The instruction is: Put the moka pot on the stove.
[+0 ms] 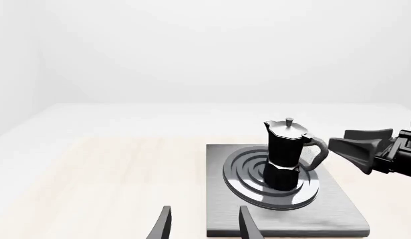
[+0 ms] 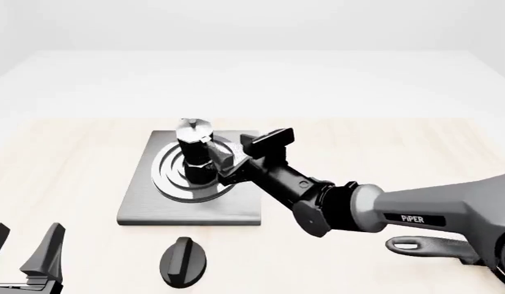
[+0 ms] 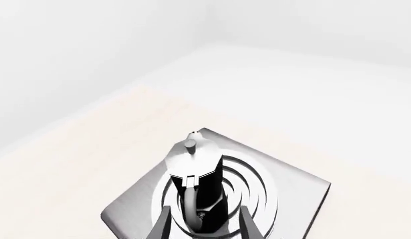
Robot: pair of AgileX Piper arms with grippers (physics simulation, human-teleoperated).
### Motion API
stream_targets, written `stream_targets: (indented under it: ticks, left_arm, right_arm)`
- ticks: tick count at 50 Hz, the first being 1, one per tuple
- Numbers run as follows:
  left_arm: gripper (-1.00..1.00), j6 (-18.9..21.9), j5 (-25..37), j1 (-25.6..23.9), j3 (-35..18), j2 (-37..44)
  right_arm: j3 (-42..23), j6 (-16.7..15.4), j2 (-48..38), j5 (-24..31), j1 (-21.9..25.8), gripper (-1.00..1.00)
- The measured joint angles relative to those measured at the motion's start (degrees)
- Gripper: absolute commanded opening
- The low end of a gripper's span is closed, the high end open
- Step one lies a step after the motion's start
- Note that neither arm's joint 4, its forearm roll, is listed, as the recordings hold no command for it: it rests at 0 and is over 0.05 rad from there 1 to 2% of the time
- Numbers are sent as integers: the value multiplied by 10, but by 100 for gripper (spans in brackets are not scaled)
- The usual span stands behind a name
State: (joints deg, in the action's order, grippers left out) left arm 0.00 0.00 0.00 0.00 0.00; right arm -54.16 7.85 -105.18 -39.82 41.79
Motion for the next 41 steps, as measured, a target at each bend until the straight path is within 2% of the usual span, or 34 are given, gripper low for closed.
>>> stream_targets:
  ticks: [20,41]
  left_arm:
    - [100,0,0,0,0,0]
    - [100,0,0,0,0,0]
  right_arm:
    - [54,-3,76,-2,-13,100]
    - [82,-22,143,7,-27,100]
